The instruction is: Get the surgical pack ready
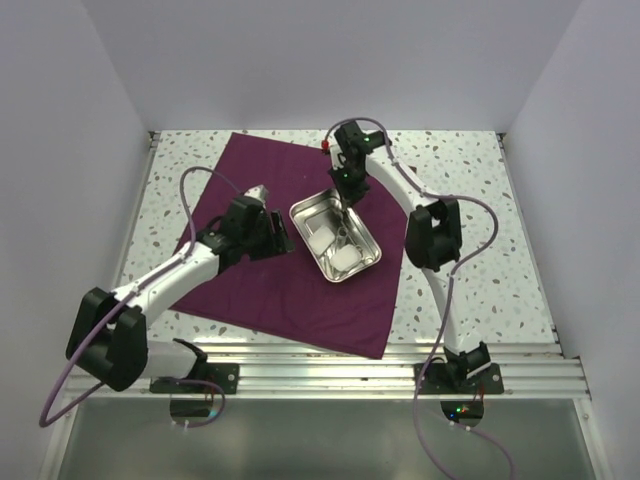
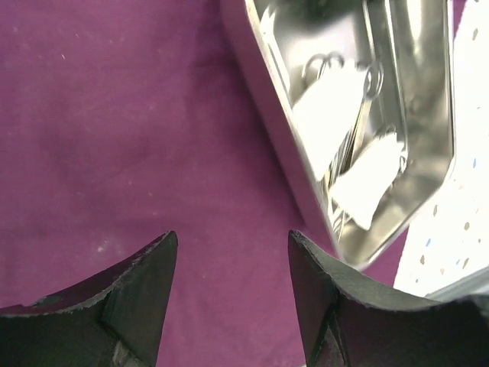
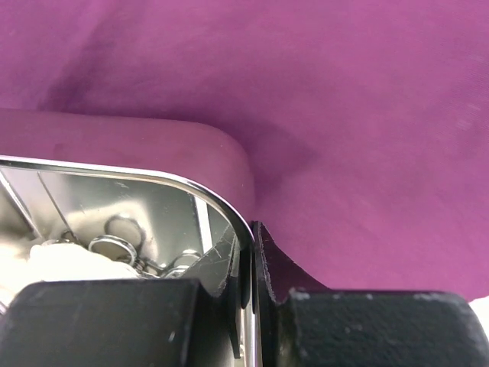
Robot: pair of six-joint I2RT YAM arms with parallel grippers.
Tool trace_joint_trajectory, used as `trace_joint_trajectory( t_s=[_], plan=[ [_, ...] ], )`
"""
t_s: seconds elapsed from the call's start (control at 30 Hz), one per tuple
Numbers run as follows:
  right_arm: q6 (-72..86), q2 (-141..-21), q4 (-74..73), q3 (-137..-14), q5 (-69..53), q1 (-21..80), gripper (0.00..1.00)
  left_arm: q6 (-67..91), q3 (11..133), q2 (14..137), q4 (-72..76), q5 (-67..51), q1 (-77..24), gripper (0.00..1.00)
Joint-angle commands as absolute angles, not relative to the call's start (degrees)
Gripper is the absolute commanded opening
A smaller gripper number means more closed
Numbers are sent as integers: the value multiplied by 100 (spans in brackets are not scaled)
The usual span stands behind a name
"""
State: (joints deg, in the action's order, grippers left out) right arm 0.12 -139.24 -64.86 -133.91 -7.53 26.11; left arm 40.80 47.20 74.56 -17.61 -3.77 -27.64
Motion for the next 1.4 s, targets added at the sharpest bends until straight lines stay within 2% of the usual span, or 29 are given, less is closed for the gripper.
trace_joint_trajectory(
  t_s=[0.0, 0.13, 0.27, 0.43, 0.57, 0.63, 0.7, 0.73, 0.77, 0.9, 0.93, 1.07, 1.13, 1.2, 1.3, 1.37],
  plan=[
    [-246, -13939, -6838, -13799, -1125, 2909, 0, 3807, 5448, 7864, -1933, -193, -2655, 64],
    [-395, -14220, -6943, -13878, -1169, 3050, 0, 3314, 6519, 8647, -2442, -211, -2540, 63],
    [-396, -14440, -7075, -14027, -1020, 3076, 1, 3007, 6864, 9157, -2374, -570, -2154, 60],
    [-299, -14336, -6979, -13984, -879, 3085, 39, 2498, 7479, 9763, -2540, -448, -2083, 58],
    [165, -13889, -6751, -13711, -563, 3067, 55, 1935, 7646, 10018, -2312, -719, -2074, 56],
    [482, -13616, -6802, -13545, -20, 3059, 65, 1610, 7778, 10142, -2294, -930, -2074, 56],
    [1026, -13045, -6829, -13334, 324, 3015, 66, 1364, 7839, 10239, -2224, -1124, -2074, 56],
    [1194, -12834, -6864, -13055, 360, 2971, 70, 1188, 7857, 10344, -2224, -1160, -2074, 56],
    [1378, -12597, -6838, -12834, 308, 2953, 99, 1108, 7866, 10397, -2189, -1134, -2074, 56],
    [1975, -10299, -5356, -10403, -560, 2971, 99, 713, 8076, 10783, -2232, -1178, -2092, 56],
    [2265, -9944, -4596, -9362, -867, 2953, 99, 686, 8138, 10923, -2267, -1221, -2092, 56],
    [3427, -9273, -4192, -8026, -2307, 2708, 99, 528, 8376, 11144, -2356, -1213, -2101, 56],
    [3681, -8879, -4245, -7481, -2067, 2602, 99, 483, 8411, 11188, -2364, -1335, -2135, 55],
    [3840, -8536, -4332, -7287, -909, 2732, 99, 466, 8437, 11223, -2347, -1275, -2197, 55],
    [4113, -8490, -5103, -7408, -344, 2751, 99, 422, 8630, 11469, -2540, -889, -2355, 53],
    [4402, -8464, -4932, -7043, -290, 2786, 99, 448, 8657, 11531, -2531, -844, -2391, 52]
  ],
)
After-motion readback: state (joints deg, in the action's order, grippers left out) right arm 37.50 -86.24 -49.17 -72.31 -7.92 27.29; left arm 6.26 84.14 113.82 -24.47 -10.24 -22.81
